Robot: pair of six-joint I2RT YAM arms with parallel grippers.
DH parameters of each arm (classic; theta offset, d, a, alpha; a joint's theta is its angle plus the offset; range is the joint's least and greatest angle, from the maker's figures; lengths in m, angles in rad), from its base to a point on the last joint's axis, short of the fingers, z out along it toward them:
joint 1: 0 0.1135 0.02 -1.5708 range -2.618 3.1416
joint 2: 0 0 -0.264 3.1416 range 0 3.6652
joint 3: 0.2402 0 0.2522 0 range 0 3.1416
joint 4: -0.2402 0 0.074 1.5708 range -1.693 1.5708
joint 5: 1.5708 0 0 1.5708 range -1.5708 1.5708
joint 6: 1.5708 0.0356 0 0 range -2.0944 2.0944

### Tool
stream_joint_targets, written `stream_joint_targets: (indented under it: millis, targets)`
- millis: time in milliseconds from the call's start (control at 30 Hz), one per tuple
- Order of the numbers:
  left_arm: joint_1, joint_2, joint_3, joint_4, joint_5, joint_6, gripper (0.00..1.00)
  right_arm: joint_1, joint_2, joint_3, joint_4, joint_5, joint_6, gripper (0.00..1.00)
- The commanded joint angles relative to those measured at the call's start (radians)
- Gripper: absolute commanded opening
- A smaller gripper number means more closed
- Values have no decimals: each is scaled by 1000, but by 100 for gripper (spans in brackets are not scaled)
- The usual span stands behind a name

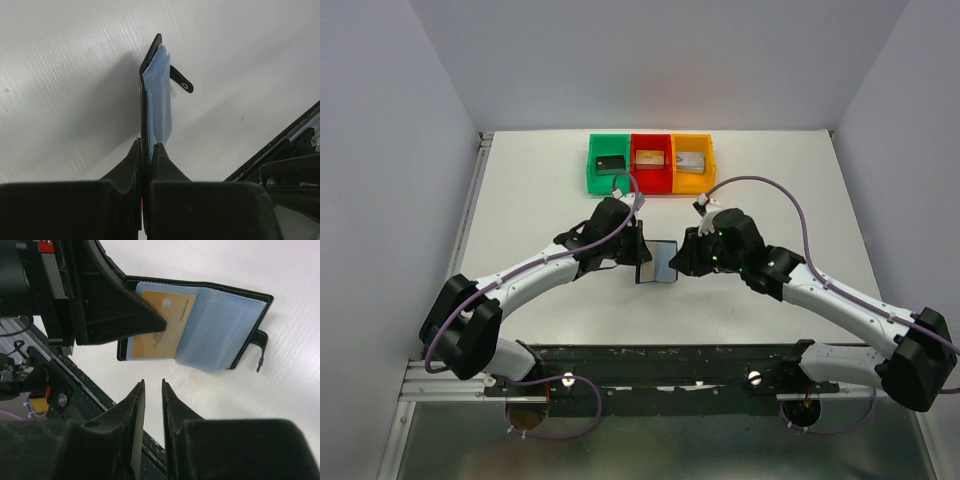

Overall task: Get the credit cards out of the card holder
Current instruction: Place the card holder at the center of the board.

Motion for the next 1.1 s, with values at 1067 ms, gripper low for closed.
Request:
stream_joint_targets:
  millis: [1067]
  targets:
    - [29, 138, -100, 195, 78, -77, 0, -17, 568, 98, 194, -53, 99, 2]
